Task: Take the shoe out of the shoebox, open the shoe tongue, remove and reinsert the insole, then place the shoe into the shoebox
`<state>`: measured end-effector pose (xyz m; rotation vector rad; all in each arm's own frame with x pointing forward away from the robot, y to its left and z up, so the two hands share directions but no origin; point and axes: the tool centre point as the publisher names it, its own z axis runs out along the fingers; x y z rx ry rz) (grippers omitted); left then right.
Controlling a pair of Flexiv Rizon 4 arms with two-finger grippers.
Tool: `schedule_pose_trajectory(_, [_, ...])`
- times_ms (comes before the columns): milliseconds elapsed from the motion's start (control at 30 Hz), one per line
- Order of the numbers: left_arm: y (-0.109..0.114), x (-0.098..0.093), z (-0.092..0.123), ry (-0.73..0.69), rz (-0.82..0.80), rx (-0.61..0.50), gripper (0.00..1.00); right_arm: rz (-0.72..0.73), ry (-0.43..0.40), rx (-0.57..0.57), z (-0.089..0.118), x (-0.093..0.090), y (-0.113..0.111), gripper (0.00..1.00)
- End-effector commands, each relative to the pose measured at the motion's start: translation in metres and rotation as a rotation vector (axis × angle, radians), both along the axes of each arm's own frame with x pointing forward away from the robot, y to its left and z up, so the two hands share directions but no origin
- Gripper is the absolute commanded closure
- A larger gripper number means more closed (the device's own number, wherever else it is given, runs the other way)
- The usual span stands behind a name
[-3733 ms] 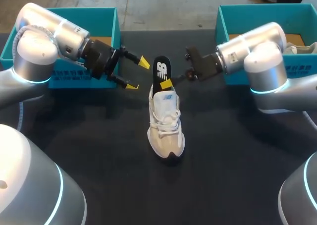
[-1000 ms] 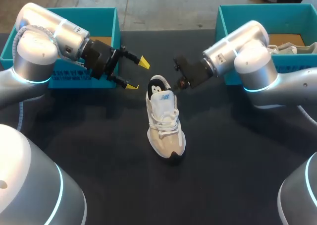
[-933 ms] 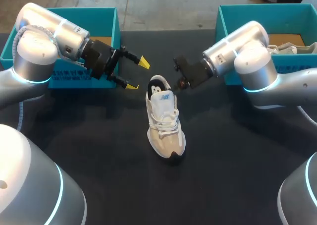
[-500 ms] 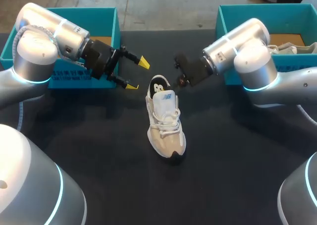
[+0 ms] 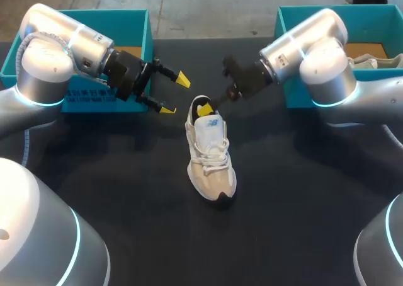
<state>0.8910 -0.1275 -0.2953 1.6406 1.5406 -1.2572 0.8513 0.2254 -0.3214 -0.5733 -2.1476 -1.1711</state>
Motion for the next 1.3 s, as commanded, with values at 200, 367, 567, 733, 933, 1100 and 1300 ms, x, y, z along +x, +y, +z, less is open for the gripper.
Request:
schedule_pose_trajectory(200, [0.0, -0.001, 0.0, -0.002, 0.002, 0.001, 0.0, 0.031, -0.006, -0.002, -0.006, 0.013, 0.006, 1.0])
schedule_pose_trajectory(367, [0.0, -0.001, 0.0, -0.002, 0.002, 0.001, 0.0, 0.05, -0.005, -0.007, -0.009, 0.014, 0.008, 1.0])
schedule_pose_trajectory(567, [0.0, -0.001, 0.0, -0.002, 0.002, 0.001, 0.0, 0.072, 0.035, -0.025, -0.016, 0.0, 0.008, 1.0])
schedule_pose_trajectory(733, [0.0, -0.001, 0.0, -0.002, 0.002, 0.001, 0.0, 0.081, 0.063, -0.037, -0.021, -0.012, 0.008, 1.0])
schedule_pose_trajectory(933, [0.0, -0.001, 0.0, -0.002, 0.002, 0.001, 0.0, 0.084, 0.085, -0.046, -0.024, -0.018, 0.009, 1.0])
schedule_pose_trajectory(1100, [0.0, -0.001, 0.0, -0.002, 0.002, 0.001, 0.0, 0.074, 0.067, -0.051, -0.02, -0.014, 0.009, 0.78])
schedule_pose_trajectory(1300, [0.0, -0.001, 0.0, -0.002, 0.002, 0.001, 0.0, 0.074, 0.042, -0.059, -0.016, -0.009, 0.009, 0.6])
